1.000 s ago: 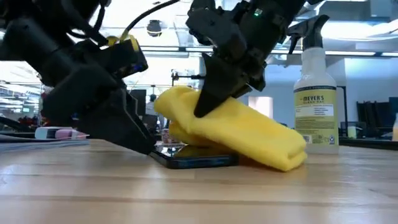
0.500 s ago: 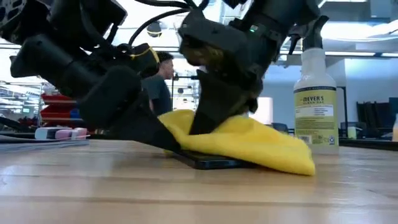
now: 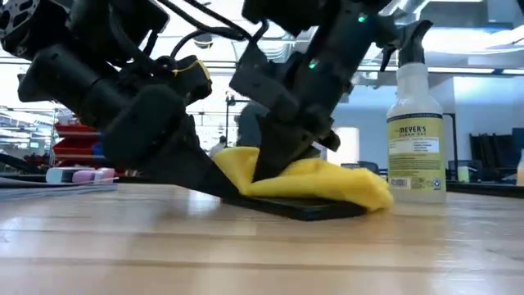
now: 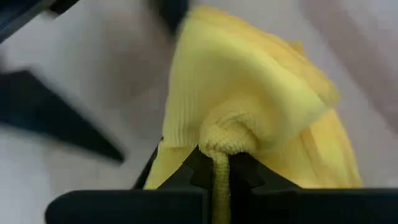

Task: Apply microfiber cloth
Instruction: Wipe the cellphone with the microfiber cloth

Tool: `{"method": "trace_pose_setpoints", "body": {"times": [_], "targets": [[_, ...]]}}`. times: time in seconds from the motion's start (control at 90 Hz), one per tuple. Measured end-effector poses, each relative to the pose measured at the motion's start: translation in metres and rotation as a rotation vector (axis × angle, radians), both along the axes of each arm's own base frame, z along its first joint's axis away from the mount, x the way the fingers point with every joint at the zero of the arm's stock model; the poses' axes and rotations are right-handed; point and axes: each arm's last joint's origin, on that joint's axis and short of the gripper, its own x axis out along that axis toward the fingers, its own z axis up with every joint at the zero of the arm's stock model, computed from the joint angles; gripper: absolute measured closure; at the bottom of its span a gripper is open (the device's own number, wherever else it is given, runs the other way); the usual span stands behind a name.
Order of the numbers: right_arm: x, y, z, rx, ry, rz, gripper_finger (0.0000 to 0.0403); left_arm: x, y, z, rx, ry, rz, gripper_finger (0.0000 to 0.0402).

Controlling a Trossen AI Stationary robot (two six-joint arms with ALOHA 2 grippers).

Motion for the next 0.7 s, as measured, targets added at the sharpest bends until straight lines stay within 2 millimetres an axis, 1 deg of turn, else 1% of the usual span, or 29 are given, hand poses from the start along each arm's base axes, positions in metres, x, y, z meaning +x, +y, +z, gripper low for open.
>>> {"method": "trace_pose_setpoints", "body": {"times": [0.067, 0.122, 0.3, 0.411, 0.467, 0.533, 0.7], "targets": [[-0.001, 0.002, 0.000, 0.025, 0.007, 0.019, 0.0400, 0.000, 0.000, 0.000, 0.000, 0.005, -0.001, 0.0101], [-0.002, 0.010, 0.000, 0.051, 0.010, 0.043, 0.0400, 0.000, 0.000, 0.000, -0.005, 0.008, 0.000, 0.0101], [-0.016, 0.048, -0.001, 0.103, 0.043, 0.095, 0.0400, -0.001, 0.000, -0.001, -0.009, 0.020, 0.002, 0.0101], [-0.022, 0.060, -0.002, 0.096, 0.056, 0.092, 0.0400, -0.001, 0.000, -0.001, 0.003, 0.023, -0.011, 0.0101], [-0.022, 0.059, -0.002, 0.079, 0.050, 0.083, 0.0400, -0.001, 0.000, -0.001, 0.016, 0.027, -0.024, 0.0101], [-0.019, 0.050, -0.002, 0.068, 0.047, 0.056, 0.0400, -0.001, -0.001, -0.001, 0.014, 0.027, -0.029, 0.0101], [-0.005, 0.015, -0.001, 0.036, 0.005, 0.001, 0.0398, -0.001, -0.001, -0.001, 0.011, 0.028, -0.031, 0.0101]]}}
